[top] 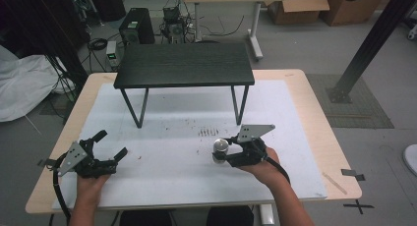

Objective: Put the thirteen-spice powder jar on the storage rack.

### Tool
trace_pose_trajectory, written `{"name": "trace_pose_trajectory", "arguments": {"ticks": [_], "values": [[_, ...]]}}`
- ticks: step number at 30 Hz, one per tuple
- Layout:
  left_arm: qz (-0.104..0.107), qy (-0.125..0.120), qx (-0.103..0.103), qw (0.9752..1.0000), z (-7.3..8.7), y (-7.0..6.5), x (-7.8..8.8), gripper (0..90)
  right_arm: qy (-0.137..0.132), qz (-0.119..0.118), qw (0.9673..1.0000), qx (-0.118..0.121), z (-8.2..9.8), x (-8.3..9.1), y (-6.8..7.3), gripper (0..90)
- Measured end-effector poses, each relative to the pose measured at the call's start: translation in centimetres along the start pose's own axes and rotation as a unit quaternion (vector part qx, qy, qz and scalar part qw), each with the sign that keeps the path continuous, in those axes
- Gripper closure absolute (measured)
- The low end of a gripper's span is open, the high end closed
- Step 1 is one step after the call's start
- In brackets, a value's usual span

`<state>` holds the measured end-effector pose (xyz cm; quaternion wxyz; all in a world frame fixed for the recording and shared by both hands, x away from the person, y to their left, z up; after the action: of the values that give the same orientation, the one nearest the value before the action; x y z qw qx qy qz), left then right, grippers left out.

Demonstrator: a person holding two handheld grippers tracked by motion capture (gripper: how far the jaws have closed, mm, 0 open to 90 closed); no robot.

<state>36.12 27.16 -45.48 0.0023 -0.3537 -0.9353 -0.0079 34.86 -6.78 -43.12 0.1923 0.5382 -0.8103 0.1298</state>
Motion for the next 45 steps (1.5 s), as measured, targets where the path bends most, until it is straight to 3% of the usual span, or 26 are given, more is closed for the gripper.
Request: {"name": "trace_pose_trajectory", "arguments": {"ticks": [18,33,45], "values": [[0.0,0.0,0.001,1.0,0.0,0.0,0.0,0.2,-0.013,0.021,0.9997,-0.006,-5.1,1.9,-2.0,49.4],[0.0,0.0,0.001,1.0,0.0,0.0,0.0,0.2,-0.007,0.021,0.9998,-0.004,-8.8,2.7,-2.8,49.4],[0.0,0.0,0.001,1.0,0.0,0.0,0.0,0.2,-0.017,0.028,0.9995,-0.006,-12.1,3.4,-3.9,49.4]]}}
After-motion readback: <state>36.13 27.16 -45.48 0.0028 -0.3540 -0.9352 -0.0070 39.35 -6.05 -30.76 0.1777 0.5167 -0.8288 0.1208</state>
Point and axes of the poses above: each handheld gripper's, and its own axes: x roughly backward along the jaws, z roughly out of its underside, y roughly to its left, the point moved 10 cm from there along -x, roughly forward along the jaws, and after that the axes turned 5 degrees about z, right-handed, at the moved point
